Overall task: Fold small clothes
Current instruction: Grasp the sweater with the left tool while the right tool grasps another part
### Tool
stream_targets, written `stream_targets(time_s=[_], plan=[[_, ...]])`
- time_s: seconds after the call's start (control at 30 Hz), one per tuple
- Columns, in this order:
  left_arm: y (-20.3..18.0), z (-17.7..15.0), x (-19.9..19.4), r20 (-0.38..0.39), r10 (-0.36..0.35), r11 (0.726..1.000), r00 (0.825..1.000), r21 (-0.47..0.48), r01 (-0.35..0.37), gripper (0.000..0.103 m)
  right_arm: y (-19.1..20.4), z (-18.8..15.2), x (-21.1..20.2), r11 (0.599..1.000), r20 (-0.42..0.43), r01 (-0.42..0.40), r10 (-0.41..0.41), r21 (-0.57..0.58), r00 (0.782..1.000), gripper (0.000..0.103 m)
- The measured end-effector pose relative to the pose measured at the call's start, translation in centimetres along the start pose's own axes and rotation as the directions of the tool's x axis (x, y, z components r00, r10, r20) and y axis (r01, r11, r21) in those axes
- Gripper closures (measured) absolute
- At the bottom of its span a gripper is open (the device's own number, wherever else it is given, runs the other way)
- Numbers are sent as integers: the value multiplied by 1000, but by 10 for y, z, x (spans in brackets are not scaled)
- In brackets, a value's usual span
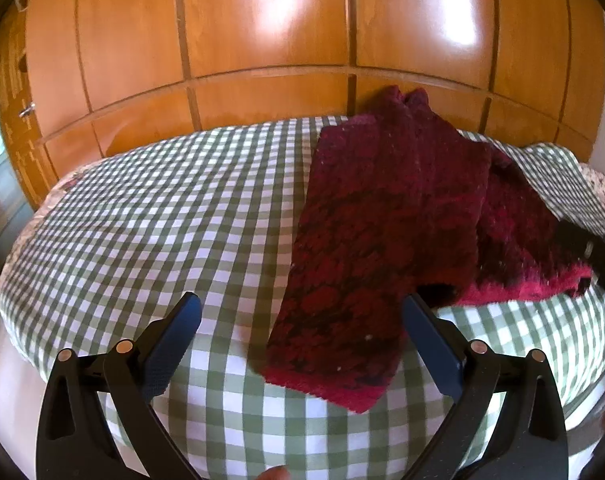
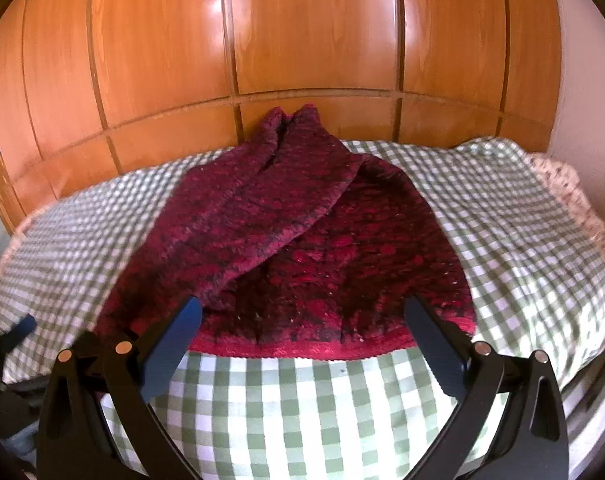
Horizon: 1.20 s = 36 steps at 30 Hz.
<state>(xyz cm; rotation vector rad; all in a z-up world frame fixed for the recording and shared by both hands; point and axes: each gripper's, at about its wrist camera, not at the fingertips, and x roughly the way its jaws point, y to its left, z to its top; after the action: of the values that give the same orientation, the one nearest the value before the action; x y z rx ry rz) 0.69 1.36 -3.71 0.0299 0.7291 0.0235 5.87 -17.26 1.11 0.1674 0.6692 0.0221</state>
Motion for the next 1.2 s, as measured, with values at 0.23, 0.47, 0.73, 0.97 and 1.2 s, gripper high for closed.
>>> stream_targets(time_s=[0.23, 0.47, 0.73, 0.97, 1.2], plan=[[0, -11, 15, -56, -72, 997, 996, 30, 74, 11, -16, 16, 40, 970, -109, -187, 205, 155, 973, 20], [-11, -17, 30, -123, -162, 983, 979, 62, 170, 72, 7, 31, 105, 949, -251, -263, 301, 176, 920, 46], [17, 7, 19, -63, -243, 970, 968, -6, 244, 96, 35, 40, 129, 926, -302, -350, 377, 143, 876, 90], [96, 59, 27, 21, -205, 955, 979, -215, 204, 98, -22, 83, 79, 946, -104, -306, 316, 102, 943, 93], [170, 108, 63, 14, -80, 927, 997, -367, 79, 103, -151, 128, 74, 961, 17, -85, 83, 264, 996, 93]])
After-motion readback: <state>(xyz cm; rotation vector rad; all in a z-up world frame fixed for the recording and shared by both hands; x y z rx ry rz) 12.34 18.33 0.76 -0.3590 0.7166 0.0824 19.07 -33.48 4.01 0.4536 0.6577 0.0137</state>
